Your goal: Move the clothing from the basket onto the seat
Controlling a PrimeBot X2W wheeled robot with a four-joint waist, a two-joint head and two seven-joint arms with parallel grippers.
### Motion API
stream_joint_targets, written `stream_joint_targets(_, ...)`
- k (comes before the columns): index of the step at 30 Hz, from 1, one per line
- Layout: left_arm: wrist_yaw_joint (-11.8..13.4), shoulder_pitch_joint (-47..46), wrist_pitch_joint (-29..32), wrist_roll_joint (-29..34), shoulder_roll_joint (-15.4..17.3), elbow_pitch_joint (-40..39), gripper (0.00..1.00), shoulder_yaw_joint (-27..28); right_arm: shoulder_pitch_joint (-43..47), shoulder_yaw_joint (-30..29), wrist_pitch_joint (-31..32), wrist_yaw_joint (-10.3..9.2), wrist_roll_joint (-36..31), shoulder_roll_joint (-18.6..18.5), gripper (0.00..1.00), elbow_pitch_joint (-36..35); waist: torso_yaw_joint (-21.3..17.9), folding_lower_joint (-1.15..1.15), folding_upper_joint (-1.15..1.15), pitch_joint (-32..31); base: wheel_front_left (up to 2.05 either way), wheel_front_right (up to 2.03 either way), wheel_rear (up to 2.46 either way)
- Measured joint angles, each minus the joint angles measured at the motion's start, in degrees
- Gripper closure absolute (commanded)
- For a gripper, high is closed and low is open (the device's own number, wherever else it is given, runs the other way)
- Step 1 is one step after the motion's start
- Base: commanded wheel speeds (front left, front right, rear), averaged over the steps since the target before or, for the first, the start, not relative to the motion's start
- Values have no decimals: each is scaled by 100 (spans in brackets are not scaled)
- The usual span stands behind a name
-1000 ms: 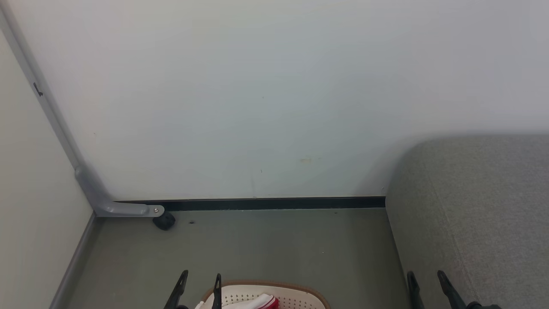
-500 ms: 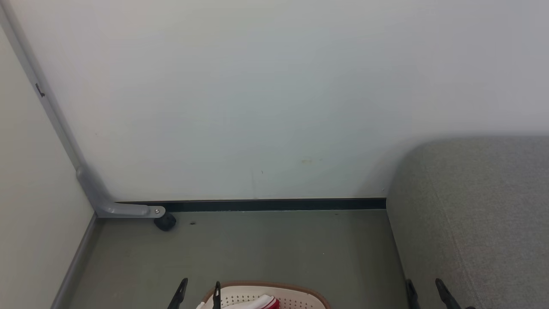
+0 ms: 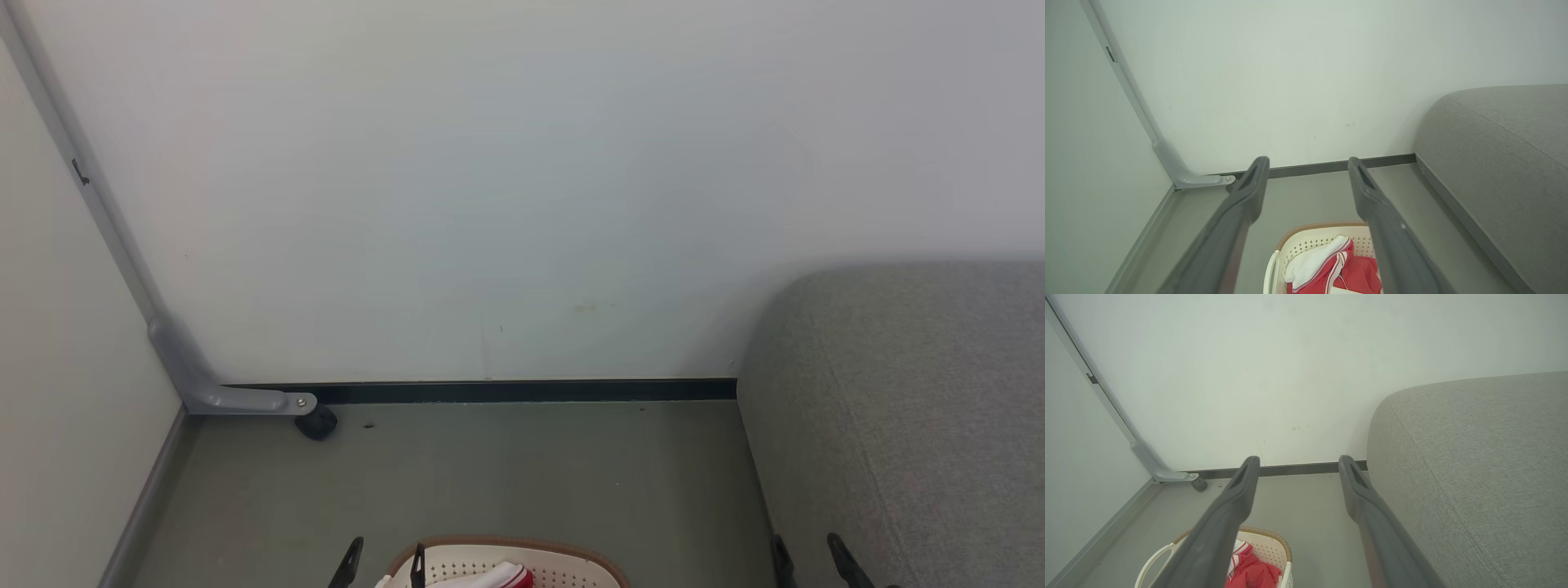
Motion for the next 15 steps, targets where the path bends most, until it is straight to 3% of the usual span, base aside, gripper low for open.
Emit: stream_joint_targets(15,0,14,0,0,2,64,0,88,-10,-40,0,0,-60,-14,0,99,-63,0,0,84,0,0,0)
